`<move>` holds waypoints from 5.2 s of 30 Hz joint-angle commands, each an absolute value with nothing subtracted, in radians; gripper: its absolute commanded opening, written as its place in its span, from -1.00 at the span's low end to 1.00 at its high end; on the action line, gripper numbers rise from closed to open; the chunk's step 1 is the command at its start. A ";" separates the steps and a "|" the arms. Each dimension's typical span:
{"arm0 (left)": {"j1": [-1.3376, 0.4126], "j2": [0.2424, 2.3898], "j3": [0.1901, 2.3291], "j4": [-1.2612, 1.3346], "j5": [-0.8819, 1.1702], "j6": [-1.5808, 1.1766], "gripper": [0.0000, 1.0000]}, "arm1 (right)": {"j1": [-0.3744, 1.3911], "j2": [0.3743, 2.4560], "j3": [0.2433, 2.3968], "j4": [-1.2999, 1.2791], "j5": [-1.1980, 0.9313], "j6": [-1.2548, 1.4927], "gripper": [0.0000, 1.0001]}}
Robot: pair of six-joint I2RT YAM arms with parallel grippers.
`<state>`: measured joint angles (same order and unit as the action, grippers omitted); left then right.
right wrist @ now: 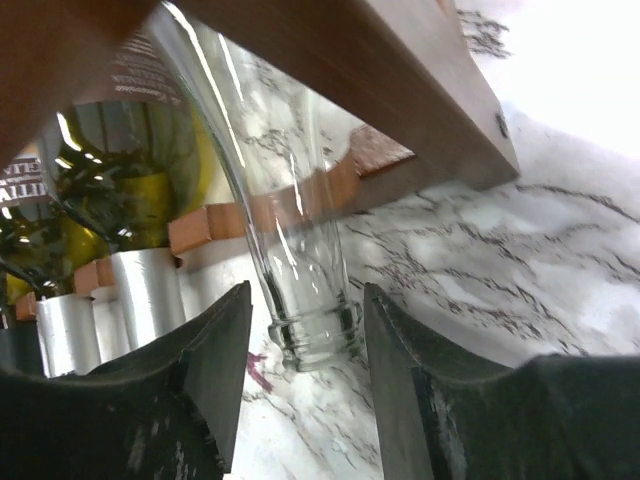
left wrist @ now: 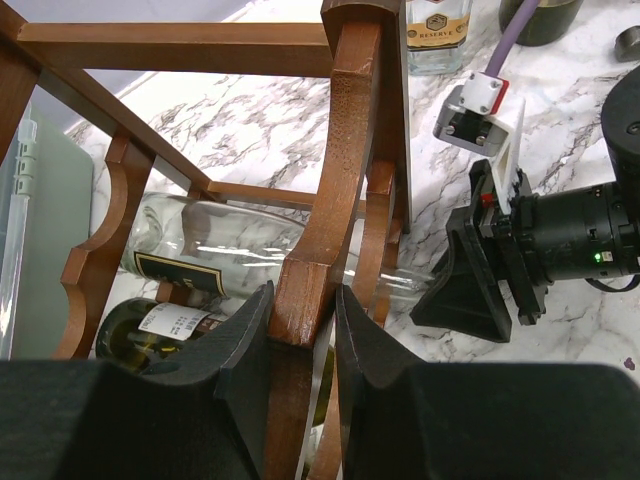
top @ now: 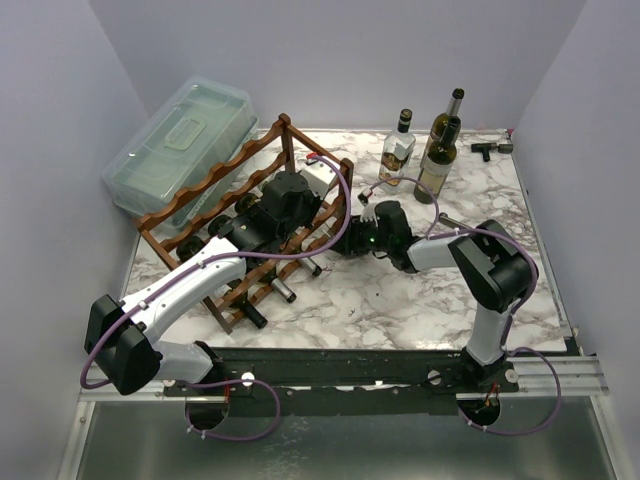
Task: Put the wine bottle on the wine rack
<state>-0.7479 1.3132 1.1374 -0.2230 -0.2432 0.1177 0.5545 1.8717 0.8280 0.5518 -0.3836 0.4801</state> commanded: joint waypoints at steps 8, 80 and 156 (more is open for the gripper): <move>-0.775 1.357 1.140 -0.256 -0.146 0.093 -1.00 | 0.554 1.709 0.774 0.474 -0.274 0.479 0.28; -0.775 1.050 1.027 -0.021 -0.170 -0.020 0.97 | 0.174 1.103 1.152 -0.348 0.018 0.370 -0.99; -1.184 1.050 0.751 -0.121 0.019 0.848 -1.00 | 0.487 0.892 0.828 -0.780 -0.852 0.366 0.53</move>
<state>-1.1702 1.0824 0.7437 -0.1680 -0.0360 0.7895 0.4465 0.8742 0.8448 -0.7559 -0.8165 0.3721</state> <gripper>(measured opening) 0.787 0.783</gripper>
